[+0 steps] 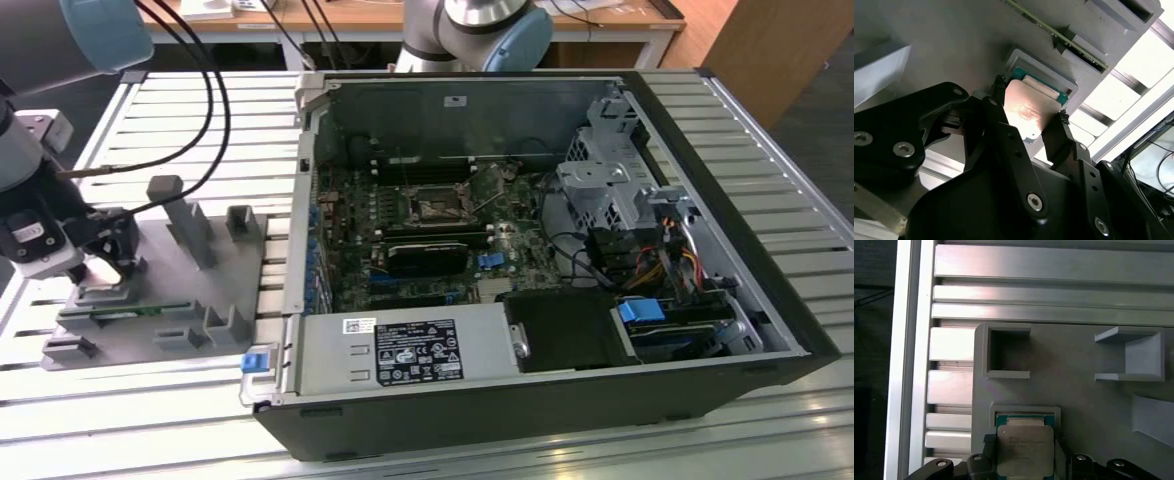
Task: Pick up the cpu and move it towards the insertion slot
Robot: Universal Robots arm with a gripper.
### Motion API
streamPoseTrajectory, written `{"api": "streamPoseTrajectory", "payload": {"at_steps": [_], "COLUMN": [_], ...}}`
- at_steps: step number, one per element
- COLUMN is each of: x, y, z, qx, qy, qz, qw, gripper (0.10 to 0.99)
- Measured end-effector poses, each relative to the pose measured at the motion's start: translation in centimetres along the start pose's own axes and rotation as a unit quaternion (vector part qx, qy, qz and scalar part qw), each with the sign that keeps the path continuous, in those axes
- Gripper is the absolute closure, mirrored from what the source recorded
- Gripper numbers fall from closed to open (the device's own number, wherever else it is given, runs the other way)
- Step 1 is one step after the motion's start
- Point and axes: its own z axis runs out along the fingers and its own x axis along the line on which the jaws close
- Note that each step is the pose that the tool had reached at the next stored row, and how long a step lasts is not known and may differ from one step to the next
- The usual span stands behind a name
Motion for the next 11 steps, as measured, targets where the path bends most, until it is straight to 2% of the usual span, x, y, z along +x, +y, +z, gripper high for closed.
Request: {"api": "streamPoseTrajectory", "payload": {"at_steps": [11], "x": [0.01], "y": [0.04], "z": [-0.89], "qx": [-0.0002], "qy": [0.0001], "qz": [0.000], "qw": [1.0000], "gripper": [0.545]}}
